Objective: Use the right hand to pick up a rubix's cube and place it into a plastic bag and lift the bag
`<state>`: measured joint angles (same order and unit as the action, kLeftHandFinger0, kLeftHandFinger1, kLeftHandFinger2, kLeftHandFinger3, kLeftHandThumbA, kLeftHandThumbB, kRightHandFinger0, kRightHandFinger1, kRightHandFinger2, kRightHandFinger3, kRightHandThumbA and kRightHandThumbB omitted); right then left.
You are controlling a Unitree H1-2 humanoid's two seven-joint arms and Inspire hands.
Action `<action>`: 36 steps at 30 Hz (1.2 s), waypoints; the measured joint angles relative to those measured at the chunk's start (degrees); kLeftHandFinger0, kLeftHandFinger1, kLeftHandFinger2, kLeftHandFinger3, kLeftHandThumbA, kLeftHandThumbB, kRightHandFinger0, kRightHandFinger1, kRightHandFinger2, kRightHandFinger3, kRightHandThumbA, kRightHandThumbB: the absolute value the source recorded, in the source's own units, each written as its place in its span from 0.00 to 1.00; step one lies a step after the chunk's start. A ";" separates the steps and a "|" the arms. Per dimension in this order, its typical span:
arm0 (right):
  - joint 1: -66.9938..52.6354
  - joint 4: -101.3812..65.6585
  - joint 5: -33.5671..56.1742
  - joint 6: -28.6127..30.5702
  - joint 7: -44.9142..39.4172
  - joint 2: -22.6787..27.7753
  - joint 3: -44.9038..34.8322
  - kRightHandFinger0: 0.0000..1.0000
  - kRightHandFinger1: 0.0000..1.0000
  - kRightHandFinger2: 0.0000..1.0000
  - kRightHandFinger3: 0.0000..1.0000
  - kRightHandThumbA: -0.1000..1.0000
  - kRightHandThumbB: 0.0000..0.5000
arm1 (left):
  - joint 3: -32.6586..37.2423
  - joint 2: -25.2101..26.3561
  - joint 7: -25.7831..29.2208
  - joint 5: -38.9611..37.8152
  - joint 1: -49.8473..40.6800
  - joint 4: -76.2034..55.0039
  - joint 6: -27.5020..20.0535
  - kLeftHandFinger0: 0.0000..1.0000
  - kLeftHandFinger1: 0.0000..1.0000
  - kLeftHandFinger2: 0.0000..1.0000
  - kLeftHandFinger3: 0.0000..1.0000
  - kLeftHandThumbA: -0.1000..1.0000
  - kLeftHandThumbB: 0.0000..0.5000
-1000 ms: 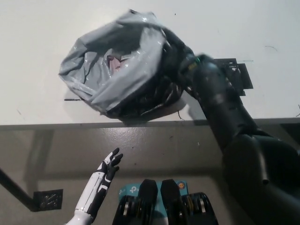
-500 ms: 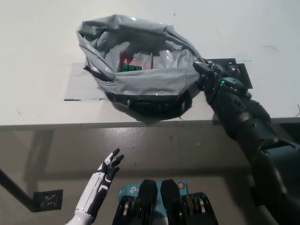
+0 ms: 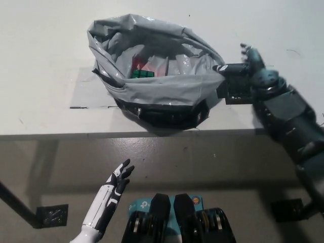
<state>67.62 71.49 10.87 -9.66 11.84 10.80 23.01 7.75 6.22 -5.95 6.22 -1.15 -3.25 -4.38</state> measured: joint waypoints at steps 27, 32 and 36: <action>4.36 -44.54 9.38 -12.63 -12.54 6.29 -19.11 1.00 1.00 1.00 1.00 1.00 0.66 | 0.55 0.17 0.01 0.30 1.47 0.10 0.11 1.00 1.00 1.00 1.00 1.00 0.17; -0.83 -54.35 8.60 -12.98 -12.50 7.21 -19.64 1.00 1.00 1.00 1.00 1.00 0.61 | 0.44 0.20 0.01 0.25 2.11 0.18 0.14 1.00 1.00 1.00 1.00 1.00 0.26; -7.39 -60.88 7.51 -13.09 -12.50 7.87 -19.77 1.00 1.00 1.00 1.00 1.00 0.53 | 0.39 0.23 0.00 0.11 2.48 0.30 0.22 1.00 1.00 1.00 1.00 1.00 0.34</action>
<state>60.22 10.61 18.38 -22.75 -0.66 18.68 3.24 8.14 6.45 -5.94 6.33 1.33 -2.95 -4.16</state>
